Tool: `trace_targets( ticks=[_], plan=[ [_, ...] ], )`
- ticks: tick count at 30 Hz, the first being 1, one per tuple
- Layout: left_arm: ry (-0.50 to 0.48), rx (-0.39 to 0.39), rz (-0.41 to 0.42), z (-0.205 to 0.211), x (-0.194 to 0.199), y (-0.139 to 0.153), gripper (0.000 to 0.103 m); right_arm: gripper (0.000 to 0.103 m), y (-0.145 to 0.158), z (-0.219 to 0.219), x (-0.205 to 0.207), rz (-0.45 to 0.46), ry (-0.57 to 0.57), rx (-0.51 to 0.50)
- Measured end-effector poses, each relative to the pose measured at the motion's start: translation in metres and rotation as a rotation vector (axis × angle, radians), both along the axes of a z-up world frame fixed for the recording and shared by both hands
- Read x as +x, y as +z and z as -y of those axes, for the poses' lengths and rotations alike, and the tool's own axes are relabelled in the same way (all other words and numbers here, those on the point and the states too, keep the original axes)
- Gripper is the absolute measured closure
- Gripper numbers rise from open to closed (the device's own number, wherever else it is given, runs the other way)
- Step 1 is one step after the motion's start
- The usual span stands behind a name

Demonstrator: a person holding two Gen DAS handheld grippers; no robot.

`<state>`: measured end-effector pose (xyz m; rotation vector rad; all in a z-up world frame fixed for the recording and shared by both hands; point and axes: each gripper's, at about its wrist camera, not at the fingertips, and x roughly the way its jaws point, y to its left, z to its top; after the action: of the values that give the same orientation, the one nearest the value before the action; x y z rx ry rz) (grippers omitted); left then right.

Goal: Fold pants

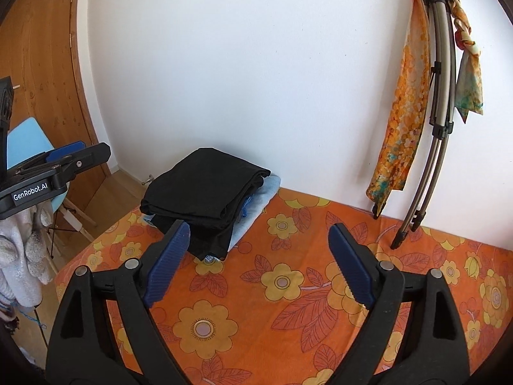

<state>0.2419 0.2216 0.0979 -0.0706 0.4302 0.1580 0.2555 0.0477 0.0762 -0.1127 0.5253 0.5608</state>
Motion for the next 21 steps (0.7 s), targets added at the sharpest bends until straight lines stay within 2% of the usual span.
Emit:
trace_targets(
  ticks=[4,9,11,13,15,18,21],
  plan=[
    [-0.002,0.011,0.006,0.018,-0.030,-0.002,0.022,0.006,0.008,0.021,-0.042,0.038,0.012,-0.007],
    [-0.012,-0.053,0.012,0.035,-0.073,-0.006,0.019,0.005,0.009,0.048,-0.095,0.060,0.008,-0.021],
    [-0.004,-0.079,0.021,0.041,-0.091,-0.009,0.018,0.000,0.006,0.061,-0.113,0.058,0.006,-0.007],
    [-0.006,-0.088,0.018,0.048,-0.104,-0.015,0.017,0.000,0.003,0.073,-0.132,0.066,0.002,0.000],
    [0.002,-0.089,0.017,0.056,-0.115,-0.021,0.016,0.000,-0.001,0.083,-0.149,0.083,-0.009,-0.011],
    [0.010,-0.077,0.024,0.068,-0.126,-0.031,0.008,0.000,-0.009,0.094,-0.165,0.089,-0.009,-0.018],
    [0.011,-0.022,0.009,0.083,-0.132,-0.040,0.004,0.000,-0.014,0.105,-0.174,0.092,-0.023,-0.011]
  ],
)
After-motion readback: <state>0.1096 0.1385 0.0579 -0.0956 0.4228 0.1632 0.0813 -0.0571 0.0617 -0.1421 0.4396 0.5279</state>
